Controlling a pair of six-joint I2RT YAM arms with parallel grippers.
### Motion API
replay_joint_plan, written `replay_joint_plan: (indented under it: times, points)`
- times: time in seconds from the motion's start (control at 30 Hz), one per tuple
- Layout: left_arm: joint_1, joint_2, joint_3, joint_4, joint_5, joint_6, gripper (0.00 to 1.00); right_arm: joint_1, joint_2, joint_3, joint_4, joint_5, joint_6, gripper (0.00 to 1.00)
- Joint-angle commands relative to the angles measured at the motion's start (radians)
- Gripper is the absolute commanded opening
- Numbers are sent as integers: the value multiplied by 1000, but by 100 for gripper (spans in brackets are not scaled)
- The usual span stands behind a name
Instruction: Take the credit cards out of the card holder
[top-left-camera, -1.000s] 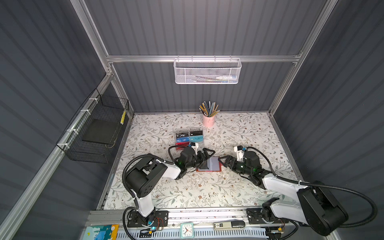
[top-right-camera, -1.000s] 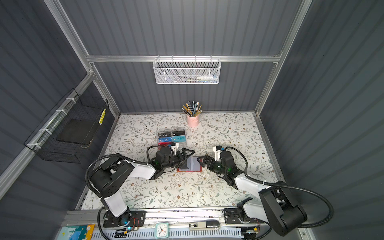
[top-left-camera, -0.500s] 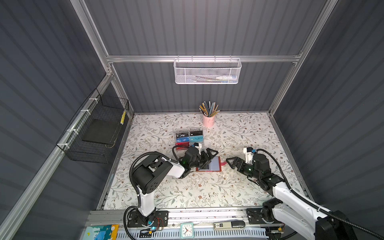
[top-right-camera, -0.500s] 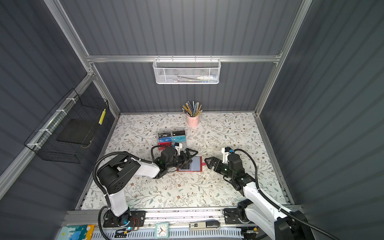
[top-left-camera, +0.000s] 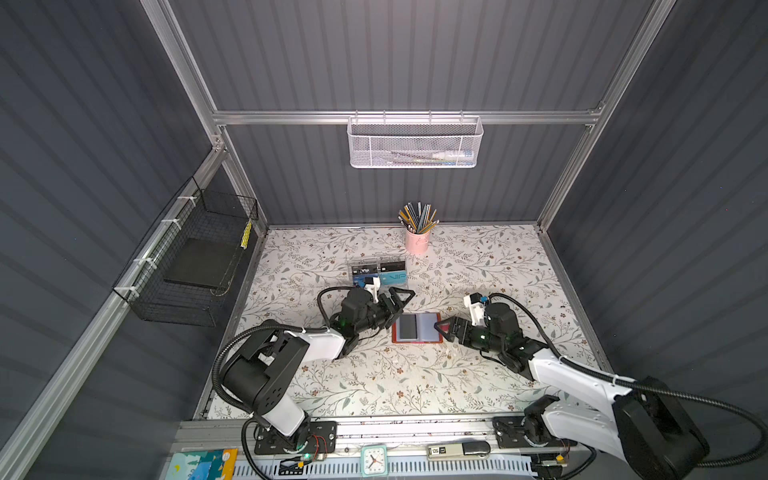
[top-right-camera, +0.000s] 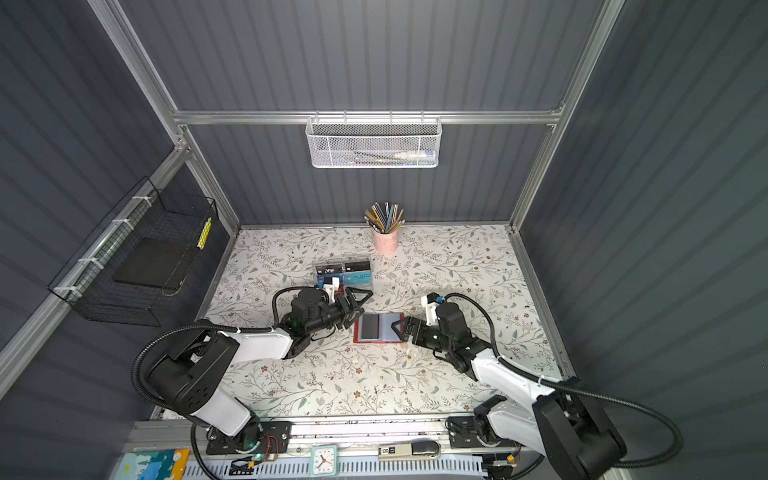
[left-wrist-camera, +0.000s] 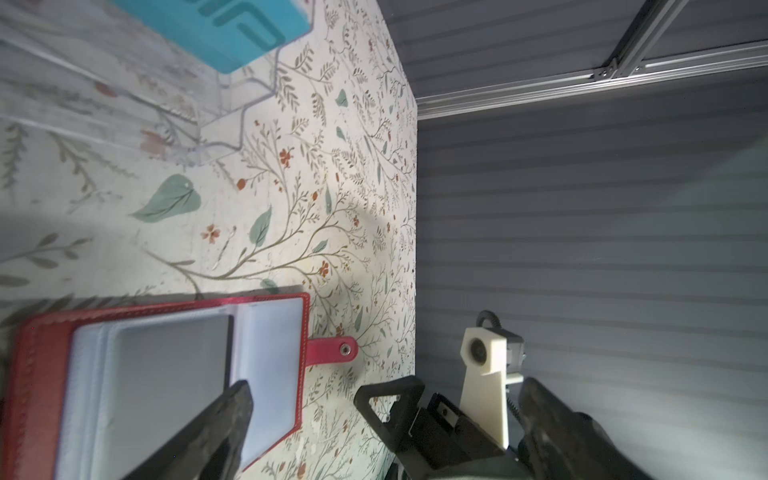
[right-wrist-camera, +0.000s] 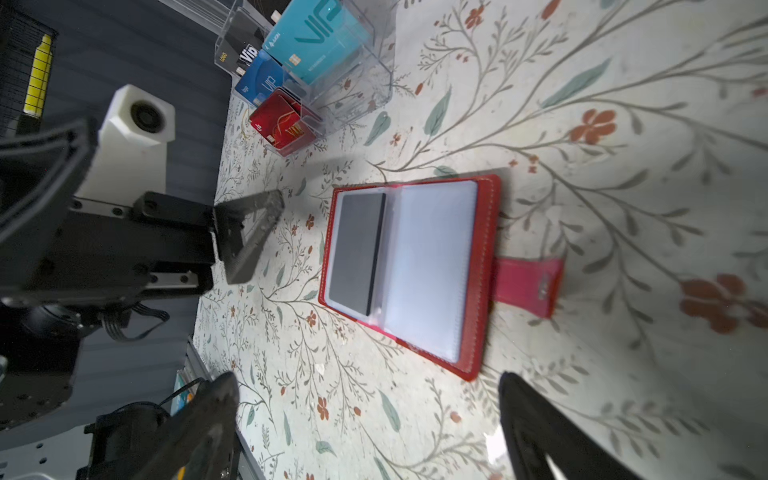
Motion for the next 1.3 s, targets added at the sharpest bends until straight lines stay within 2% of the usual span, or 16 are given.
replay_joint_plan:
  times: [0.0, 0.13, 0.33, 0.6, 0.83, 1.27]
  points:
    - [-5, 38, -23, 25, 30, 16, 100, 20, 69, 42, 102, -51, 0, 91]
    - [-4, 92, -34, 84, 42, -6, 100, 50, 167, 77, 175, -77, 19, 81]
    - [-5, 155, -58, 156, 54, -32, 100, 93, 283, 102, 275, -96, 45, 78]
    - [-5, 187, -89, 199, 50, -41, 100, 106, 420, 129, 371, -131, 79, 68]
    - [-3, 224, -117, 257, 51, -61, 100, 109, 507, 146, 430, -158, 103, 65]
    - [-3, 246, -117, 265, 51, -63, 100, 110, 595, 157, 507, -179, 136, 61]
